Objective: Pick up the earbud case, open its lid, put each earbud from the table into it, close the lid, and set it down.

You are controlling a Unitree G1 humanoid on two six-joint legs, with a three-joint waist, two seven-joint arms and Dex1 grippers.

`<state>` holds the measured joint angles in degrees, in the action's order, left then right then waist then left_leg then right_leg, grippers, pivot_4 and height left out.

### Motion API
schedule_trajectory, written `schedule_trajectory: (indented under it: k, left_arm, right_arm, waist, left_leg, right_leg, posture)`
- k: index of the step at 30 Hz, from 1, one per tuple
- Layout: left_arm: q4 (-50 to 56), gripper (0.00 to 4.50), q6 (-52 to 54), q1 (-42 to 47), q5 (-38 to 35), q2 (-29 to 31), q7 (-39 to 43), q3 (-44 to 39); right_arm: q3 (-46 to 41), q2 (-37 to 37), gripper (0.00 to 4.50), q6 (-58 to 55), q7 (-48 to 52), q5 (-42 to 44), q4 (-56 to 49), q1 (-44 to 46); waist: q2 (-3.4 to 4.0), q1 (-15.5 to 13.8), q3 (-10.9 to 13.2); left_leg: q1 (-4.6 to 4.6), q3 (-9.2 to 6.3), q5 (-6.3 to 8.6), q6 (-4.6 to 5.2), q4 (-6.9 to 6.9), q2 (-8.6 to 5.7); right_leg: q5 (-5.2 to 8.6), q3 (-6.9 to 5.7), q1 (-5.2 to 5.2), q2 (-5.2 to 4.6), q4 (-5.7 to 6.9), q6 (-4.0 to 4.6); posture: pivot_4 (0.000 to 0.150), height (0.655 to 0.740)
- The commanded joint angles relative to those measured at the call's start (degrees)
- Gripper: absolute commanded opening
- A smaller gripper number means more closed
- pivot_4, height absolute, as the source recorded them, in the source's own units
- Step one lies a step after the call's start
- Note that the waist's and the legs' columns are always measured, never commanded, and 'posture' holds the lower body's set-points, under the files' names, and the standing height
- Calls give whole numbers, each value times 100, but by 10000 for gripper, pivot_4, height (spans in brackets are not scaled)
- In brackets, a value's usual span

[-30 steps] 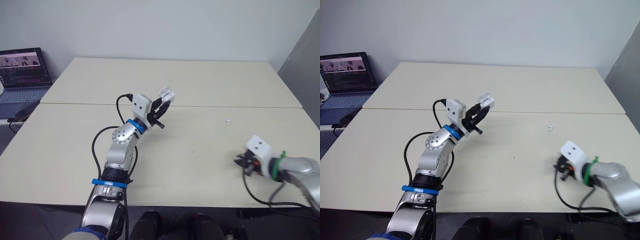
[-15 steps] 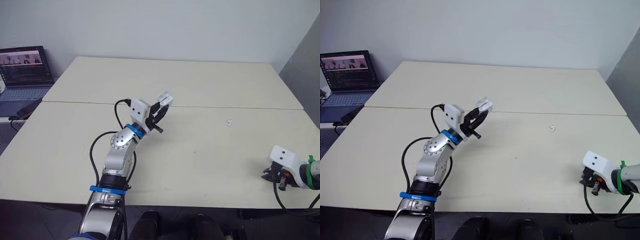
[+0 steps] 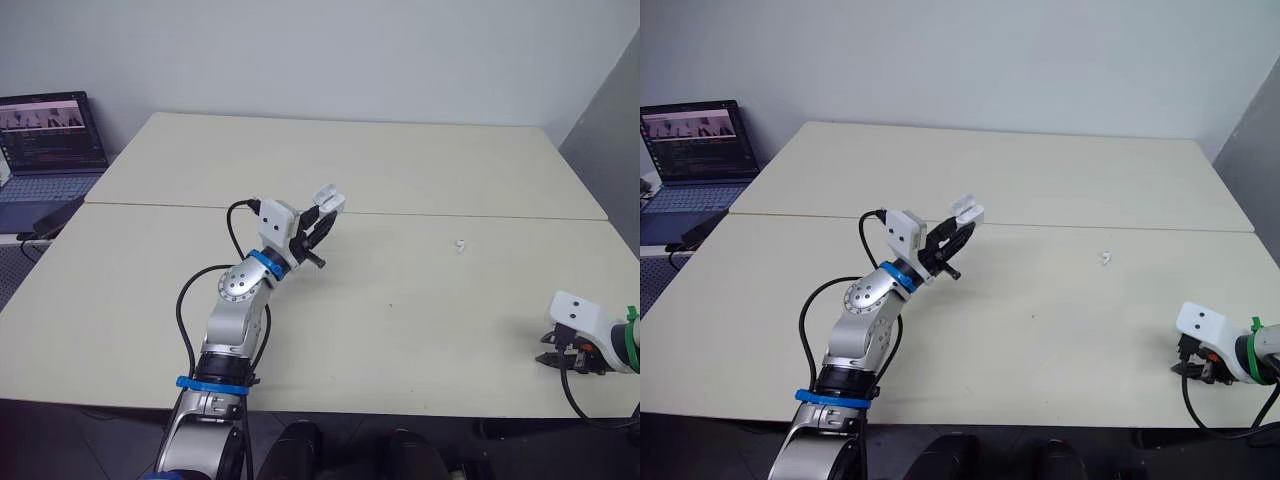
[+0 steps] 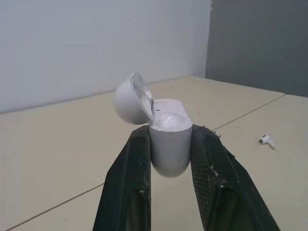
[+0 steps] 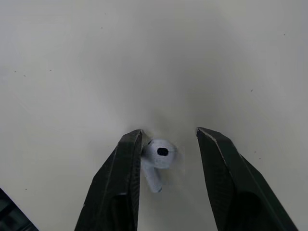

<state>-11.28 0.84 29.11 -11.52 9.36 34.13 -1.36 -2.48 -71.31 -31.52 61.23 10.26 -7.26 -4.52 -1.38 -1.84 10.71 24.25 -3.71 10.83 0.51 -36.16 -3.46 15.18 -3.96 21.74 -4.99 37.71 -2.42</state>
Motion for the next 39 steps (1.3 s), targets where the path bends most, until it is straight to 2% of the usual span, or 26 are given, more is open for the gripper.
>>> schedule_trajectory:
  k: [1, 8, 26, 39]
  left_arm:
    - [318, 7534, -10, -22, -75, 18, -54, 34]
    - [306, 7534, 12, -36, -85, 21, -63, 28]
    - [230, 7534, 8, 36, -82, 37, -65, 57]
    - [204, 7534, -36, 36, -95, 66, -29, 113]
  right_arm:
    - [1, -35, 16608, -55, 48, -129, 95, -219]
    - [-202, -175, 16608, -195, 195, -66, -34, -535]
    - [-31, 294, 16608, -839, -4, 23, -316, 64]
    - [-93, 392, 16608, -1150, -14, 85, -426, 84]
  waist:
    - [0, -4, 0]
    - [0, -33, 0]
    - [-30, 42, -18]
    - [-30, 43, -18]
  left_leg:
    - [0, 0, 0, 0, 0, 0]
    - [0, -1, 0, 0, 1, 0]
    - [-2, -1, 1, -1, 1, 4]
    - [-2, -1, 1, -1, 2, 4]
  right_leg:
    - [0, 0, 0, 0, 0, 0]
    - [0, -1, -1, -1, -1, 0]
    - [0, 0, 0, 0, -1, 1]
    - [-1, 0, 1, 0, -1, 1]
  posture:
    - [1500, 7400]
    - [1500, 7400]
    - [1500, 7400]
    - [1500, 7400]
